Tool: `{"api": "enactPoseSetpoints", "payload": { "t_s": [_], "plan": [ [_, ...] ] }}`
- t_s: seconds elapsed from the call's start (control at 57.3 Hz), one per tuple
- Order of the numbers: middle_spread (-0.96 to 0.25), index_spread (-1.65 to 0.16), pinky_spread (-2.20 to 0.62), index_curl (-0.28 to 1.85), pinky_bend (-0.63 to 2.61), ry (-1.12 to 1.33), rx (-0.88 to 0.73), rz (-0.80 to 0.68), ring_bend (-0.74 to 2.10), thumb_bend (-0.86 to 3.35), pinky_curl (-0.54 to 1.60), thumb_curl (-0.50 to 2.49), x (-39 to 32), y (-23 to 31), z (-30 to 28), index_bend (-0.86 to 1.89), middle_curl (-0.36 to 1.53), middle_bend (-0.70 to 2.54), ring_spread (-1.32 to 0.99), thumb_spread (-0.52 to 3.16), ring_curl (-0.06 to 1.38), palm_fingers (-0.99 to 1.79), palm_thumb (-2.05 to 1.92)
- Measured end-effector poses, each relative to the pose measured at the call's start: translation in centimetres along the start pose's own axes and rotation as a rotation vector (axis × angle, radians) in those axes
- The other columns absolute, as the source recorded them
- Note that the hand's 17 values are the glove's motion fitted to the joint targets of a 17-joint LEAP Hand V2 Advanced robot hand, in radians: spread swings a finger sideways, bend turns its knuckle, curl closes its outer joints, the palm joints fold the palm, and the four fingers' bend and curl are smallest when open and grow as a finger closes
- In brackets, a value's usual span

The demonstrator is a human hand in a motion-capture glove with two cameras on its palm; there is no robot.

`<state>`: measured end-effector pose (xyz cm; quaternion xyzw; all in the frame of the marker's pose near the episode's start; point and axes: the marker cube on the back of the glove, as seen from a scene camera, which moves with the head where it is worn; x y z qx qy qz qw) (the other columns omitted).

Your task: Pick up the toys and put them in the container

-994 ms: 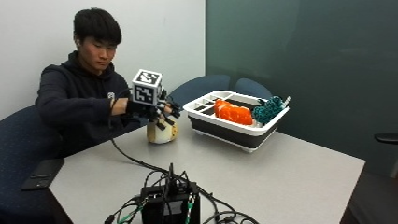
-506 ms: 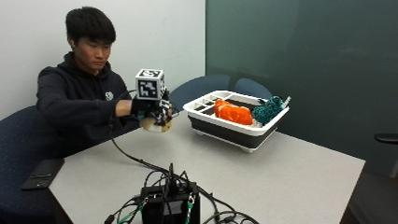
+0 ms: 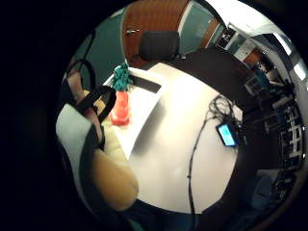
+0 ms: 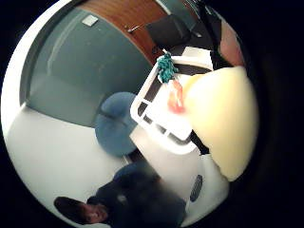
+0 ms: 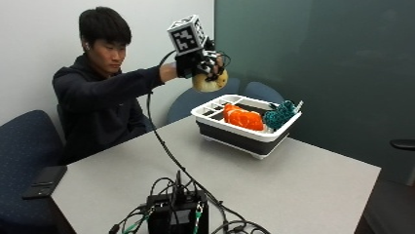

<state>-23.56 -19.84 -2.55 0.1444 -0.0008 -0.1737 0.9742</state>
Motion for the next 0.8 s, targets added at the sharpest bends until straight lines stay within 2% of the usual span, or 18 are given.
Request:
{"api": "enactPoseSetpoints", "payload": {
  "t_s": [0.035,0.087,0.209,0.297,0.349,0.401,0.454,0.576,0.698,0.802],
  "plan": [
    [-0.25,-0.40,-0.39,0.63,1.20,-0.058,0.004,0.112,1.19,0.18,0.45,0.94,-1.1,-1.4,0.7,0.58,0.75,0.78,-0.43,0.30,0.67,0.84,0.80],
    [-0.26,-0.41,-0.39,0.66,1.21,-0.126,0.000,0.188,1.20,0.18,0.46,0.96,0.2,-3.9,1.1,0.58,0.77,0.79,-0.44,0.27,0.68,0.82,0.80],
    [-0.27,-0.42,-0.39,0.74,1.24,-0.131,-0.008,0.242,1.23,0.18,0.48,1.00,1.4,-7.4,3.6,0.58,0.82,0.80,-0.44,0.21,0.70,0.77,0.80],
    [-0.27,-0.41,-0.39,0.78,1.29,-0.046,-0.139,0.240,1.24,0.15,0.50,1.00,-0.3,-7.8,7.0,0.50,0.84,0.76,-0.43,0.21,0.71,0.63,0.77],
    [-0.24,-0.37,-0.35,0.74,1.35,-0.006,-0.250,0.209,1.20,0.11,0.51,0.98,-1.5,-7.3,9.0,0.27,0.79,0.60,-0.39,0.45,0.70,0.23,0.69],
    [-0.19,-0.35,-0.26,0.73,1.37,0.013,-0.290,0.157,1.02,0.07,0.54,0.92,-2.4,-6.7,10.1,0.23,0.73,0.43,-0.32,0.62,0.68,-0.21,0.61],
    [-0.13,-0.35,-0.19,0.65,1.32,-0.003,-0.256,0.160,0.76,0.02,0.48,0.86,-1.3,-6.7,9.6,0.18,0.66,0.30,-0.24,0.75,0.58,-0.37,0.54],
    [-0.07,-0.32,-0.09,0.57,1.21,-0.039,-0.223,0.139,0.50,-0.03,0.42,0.73,-0.8,-5.3,7.4,0.14,0.57,0.16,-0.13,0.98,0.46,-0.27,0.41],
    [-0.05,-0.31,-0.05,0.53,1.14,-0.089,-0.195,0.129,0.39,-0.04,0.38,0.62,2.2,-2.4,2.6,0.16,0.51,0.15,-0.07,1.11,0.40,-0.18,0.31],
    [-0.04,-0.31,-0.02,0.51,1.08,-0.096,-0.159,0.079,0.35,-0.03,0.35,0.55,2.3,0.8,0.7,0.18,0.48,0.17,-0.05,1.18,0.39,-0.10,0.26]
  ]
}}
